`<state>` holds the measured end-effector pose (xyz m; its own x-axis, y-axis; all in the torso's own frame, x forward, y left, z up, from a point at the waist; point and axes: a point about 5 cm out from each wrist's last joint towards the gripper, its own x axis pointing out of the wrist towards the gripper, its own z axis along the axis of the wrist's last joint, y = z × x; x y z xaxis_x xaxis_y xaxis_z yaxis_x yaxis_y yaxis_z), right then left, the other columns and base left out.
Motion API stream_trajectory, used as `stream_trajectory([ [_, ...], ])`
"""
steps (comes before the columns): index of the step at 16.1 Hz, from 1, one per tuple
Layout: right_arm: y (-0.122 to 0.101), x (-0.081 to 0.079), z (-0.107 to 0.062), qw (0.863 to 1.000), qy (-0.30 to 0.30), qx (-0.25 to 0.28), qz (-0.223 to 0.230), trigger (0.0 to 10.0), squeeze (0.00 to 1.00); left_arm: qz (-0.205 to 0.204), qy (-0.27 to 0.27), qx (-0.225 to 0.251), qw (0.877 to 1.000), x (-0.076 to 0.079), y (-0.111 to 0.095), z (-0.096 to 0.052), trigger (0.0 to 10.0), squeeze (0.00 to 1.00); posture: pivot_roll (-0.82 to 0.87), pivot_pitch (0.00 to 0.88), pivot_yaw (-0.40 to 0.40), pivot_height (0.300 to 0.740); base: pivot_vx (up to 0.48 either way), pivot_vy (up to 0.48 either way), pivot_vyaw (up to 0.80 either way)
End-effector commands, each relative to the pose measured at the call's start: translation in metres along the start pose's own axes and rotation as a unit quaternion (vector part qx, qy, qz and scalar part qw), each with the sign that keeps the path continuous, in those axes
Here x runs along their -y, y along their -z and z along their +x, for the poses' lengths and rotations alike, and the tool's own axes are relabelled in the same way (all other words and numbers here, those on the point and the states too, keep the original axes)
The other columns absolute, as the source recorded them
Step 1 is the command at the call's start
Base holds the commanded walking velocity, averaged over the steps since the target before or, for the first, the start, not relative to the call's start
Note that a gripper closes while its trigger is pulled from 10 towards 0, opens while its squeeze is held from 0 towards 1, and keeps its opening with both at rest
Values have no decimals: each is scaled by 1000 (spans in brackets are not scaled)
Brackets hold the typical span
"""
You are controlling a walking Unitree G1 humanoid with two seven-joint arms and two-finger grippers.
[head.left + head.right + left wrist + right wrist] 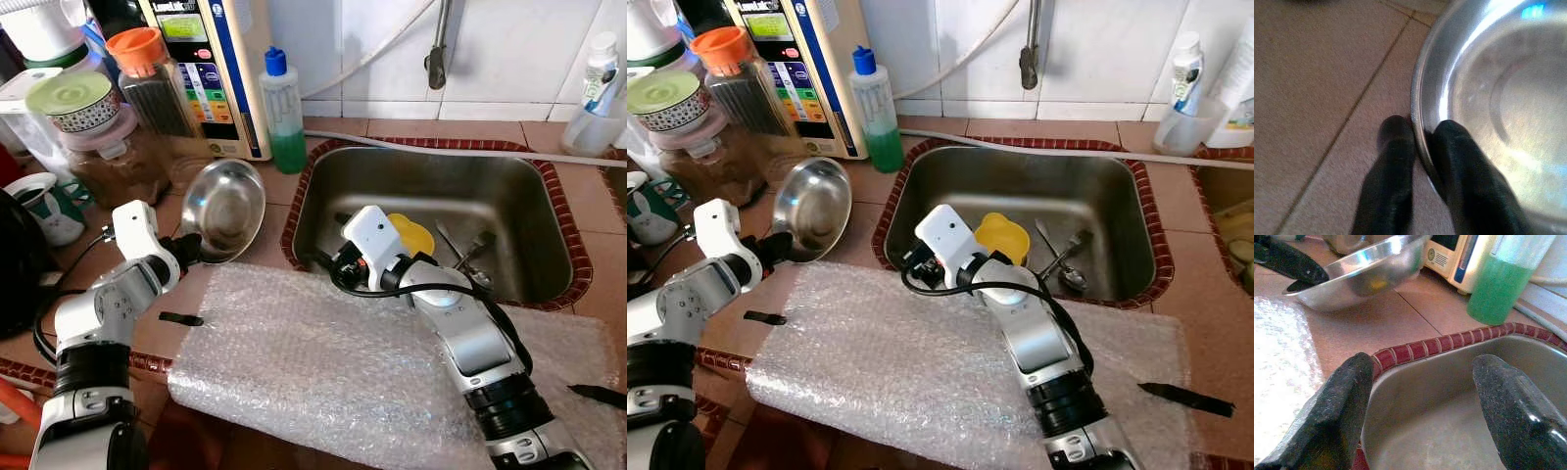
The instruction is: Kitchen organization
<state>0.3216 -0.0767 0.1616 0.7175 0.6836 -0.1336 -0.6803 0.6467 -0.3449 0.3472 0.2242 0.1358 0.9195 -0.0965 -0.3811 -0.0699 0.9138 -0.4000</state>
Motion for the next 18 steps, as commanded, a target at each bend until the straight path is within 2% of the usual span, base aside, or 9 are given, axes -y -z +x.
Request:
stream_trajectory([
  [1, -9, -1, 1, 1000, -8, 19, -8, 10000, 0, 0, -15, 4, 1000, -7, -4, -2, 0, 0, -165, 88, 150, 740, 0, 0, 0],
  [2, -10, -2, 5, 1000, -13, 18, -19, 10000, 0, 0, -15, 10, 1000, -5, -7, -2, 0, 0, -159, 85, 148, 740, 0, 0, 0],
  [5, -16, -2, 16, 999, -20, 27, -15, 10000, 0, -8, -29, 24, 999, -10, -11, -5, 0, 0, -140, 80, 139, 740, 0, 0, 0],
  [10, -16, -5, 19, 999, -32, 31, -21, 10000, 0, -20, -25, 32, 999, -15, -12, -11, 0, 0, -130, 83, 123, 740, 0, 0, 0],
  [12, -16, -4, 20, 999, -30, 30, -20, 10000, 0, -20, -26, 50, 998, -16, -16, -13, 0, 0, -131, 87, 119, 740, 0, 0, 0],
  [14, -14, -1, 21, 999, -16, 30, -11, 10000, 0, -35, 1, 115, 993, -8, -32, -16, 0, 0, -132, 85, 119, 740, 0, 0, 0],
  [15, -16, 1, 21, 999, -5, 37, 3, 10000, 0, -26, 18, 127, 991, -3, -34, -17, 0, 0, -132, 84, 119, 740, 0, 0, 0],
  [18, -20, 18, 26, 993, 67, 62, 81, 10000, 0, 1, 76, 168, 983, 20, -42, -21, 0, 0, -128, 80, 122, 740, 0, 0, 0],
])
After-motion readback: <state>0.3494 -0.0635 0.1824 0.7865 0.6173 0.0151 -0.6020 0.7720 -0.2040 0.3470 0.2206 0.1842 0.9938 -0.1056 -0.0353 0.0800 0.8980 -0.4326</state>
